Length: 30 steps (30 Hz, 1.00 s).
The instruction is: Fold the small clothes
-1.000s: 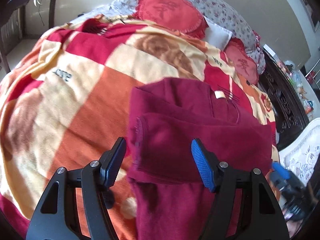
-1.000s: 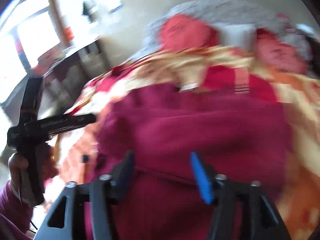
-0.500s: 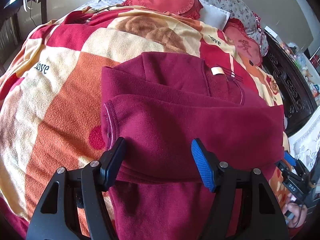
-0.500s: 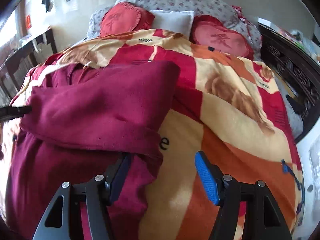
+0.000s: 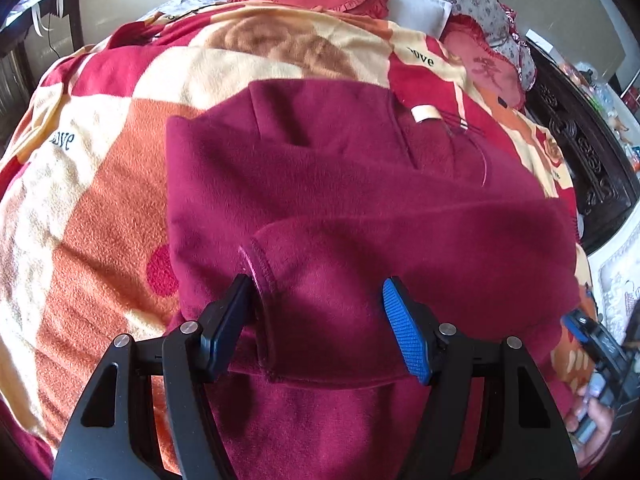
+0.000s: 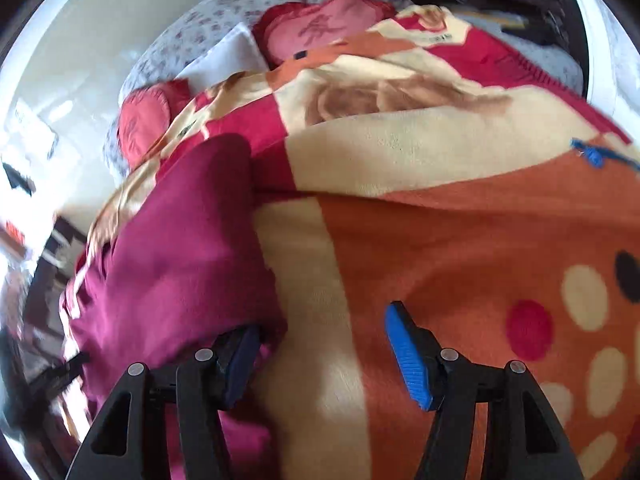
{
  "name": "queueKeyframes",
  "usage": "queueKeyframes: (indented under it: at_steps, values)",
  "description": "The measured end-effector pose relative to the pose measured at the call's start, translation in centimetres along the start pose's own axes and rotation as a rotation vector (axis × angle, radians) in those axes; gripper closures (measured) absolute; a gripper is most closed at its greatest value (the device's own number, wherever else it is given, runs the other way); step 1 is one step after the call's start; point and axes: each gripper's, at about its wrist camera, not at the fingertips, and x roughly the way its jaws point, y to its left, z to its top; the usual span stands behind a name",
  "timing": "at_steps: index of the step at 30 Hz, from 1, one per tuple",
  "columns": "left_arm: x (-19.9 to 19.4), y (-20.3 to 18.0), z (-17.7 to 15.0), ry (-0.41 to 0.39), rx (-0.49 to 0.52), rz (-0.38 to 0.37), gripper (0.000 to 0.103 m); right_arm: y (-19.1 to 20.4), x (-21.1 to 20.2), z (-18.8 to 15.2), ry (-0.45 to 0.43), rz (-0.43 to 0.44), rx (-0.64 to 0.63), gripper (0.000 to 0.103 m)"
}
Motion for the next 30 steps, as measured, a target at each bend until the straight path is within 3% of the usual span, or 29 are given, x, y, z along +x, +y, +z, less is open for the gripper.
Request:
queueKeyframes:
  at_steps: [3,7,8,9,11,14,16,18,20,24,30]
  values:
    - [-0.1,0.3,0.1,-0.007,-0.011,-0.007,0.035,-0.3,-3.3,0.1,-0.045,-0.055,-0.038,0.043]
    - [0.3,0.3,0.3,-0.011,-0.023,-0.003,0.035,1.0,-6.5,1.6,-0.118,0.074,-0.094,0.043]
    - [0.5,0.2,0.2,-0.007,-0.027,0.001,0.035,2.1,-6.7,2.0,-0.121,0.107,-0.132,0.048]
    - [0.5,0.2,0.2,-0.007,-0.029,0.002,0.035,3.2,-6.6,2.2,-0.117,0.131,-0.170,0.058]
    - [0.5,0.0,0.1,-0.013,-0.026,0.006,0.035,5.5,-5.5,2.5,-0.103,0.137,-0.235,0.066]
    - [0.6,0.0,-0.1,-0.014,-0.022,0.009,0.035,7.7,-2.7,2.3,-0.060,0.110,-0.312,0.068]
    - [0.8,-0.1,-0.2,-0.009,-0.008,0.010,0.035,7.8,-0.5,1.3,0.005,0.034,-0.345,0.069]
    - [1.1,-0.2,-0.3,-0.008,0.006,0.015,0.035,6.5,1.3,0.0,0.071,0.004,-0.328,0.069]
    - [1.2,-0.4,-0.4,-0.009,0.018,0.024,0.035,5.3,0.9,-0.5,0.040,0.042,-0.292,0.069]
    - [0.6,-0.3,-0.7,-0.015,0.009,0.016,0.035,4.7,-1.1,0.1,0.059,0.001,-0.278,0.069]
    - [-0.9,-0.7,-2.0,-0.037,0.027,0.049,0.035,6.3,-2.6,0.1,0.032,0.055,-0.295,0.068]
